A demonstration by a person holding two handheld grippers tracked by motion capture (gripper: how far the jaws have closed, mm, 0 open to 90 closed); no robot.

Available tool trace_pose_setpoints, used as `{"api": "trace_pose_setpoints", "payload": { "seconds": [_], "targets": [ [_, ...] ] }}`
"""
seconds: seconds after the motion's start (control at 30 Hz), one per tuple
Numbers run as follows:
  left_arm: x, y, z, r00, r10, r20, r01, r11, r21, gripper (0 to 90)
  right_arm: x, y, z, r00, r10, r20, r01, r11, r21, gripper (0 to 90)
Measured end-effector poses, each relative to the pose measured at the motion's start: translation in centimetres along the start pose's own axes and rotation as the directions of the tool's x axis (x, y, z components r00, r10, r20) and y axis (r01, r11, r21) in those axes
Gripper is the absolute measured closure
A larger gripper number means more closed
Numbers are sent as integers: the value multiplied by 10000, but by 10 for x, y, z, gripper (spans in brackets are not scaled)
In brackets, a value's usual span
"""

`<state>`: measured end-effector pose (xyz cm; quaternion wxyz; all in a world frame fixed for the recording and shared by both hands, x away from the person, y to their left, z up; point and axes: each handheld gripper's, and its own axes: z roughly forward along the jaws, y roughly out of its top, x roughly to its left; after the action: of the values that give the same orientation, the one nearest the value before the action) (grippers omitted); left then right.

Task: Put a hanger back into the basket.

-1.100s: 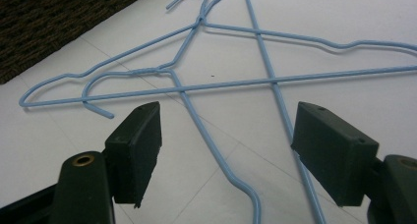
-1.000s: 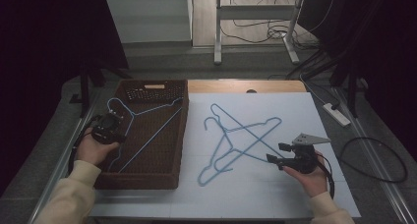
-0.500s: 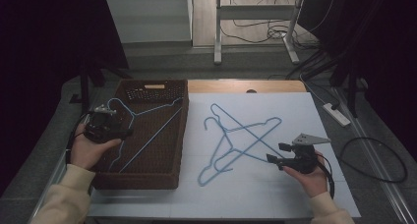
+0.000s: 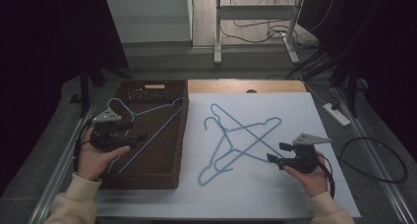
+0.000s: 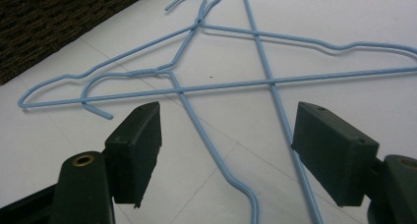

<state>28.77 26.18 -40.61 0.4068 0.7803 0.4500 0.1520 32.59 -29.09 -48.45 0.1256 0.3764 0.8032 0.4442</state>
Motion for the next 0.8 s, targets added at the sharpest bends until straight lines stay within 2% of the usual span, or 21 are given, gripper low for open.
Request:
{"api": "trace_pose_setpoints", "payload": {
  "seconds": [0.1,0.33,0.47,0.57,0.7,0.8],
  "targets": [
    [-10,0,2,9997,112,204,-105,9994,-320,284,0,0,0,10000,-16,-8,16,10000,-8,275],
    [-26,-2,10,9979,241,595,-208,9983,-551,280,-1,1,0,10000,-28,-10,28,10000,-33,275],
    [-31,-6,11,9968,27,804,44,9961,-877,282,-1,1,1,10000,-64,-31,64,10000,-29,276],
    [-32,-9,15,9915,-216,1282,354,9936,-1068,282,0,1,1,10000,-57,-23,57,10000,-3,276],
    [-37,-12,19,9944,-58,1055,172,9940,-1080,281,0,1,0,10000,-67,-15,67,10000,-23,276],
    [-42,-17,22,9963,218,829,-133,9946,-1027,281,0,1,-1,9999,-147,6,147,9999,-14,275]
  ]
}}
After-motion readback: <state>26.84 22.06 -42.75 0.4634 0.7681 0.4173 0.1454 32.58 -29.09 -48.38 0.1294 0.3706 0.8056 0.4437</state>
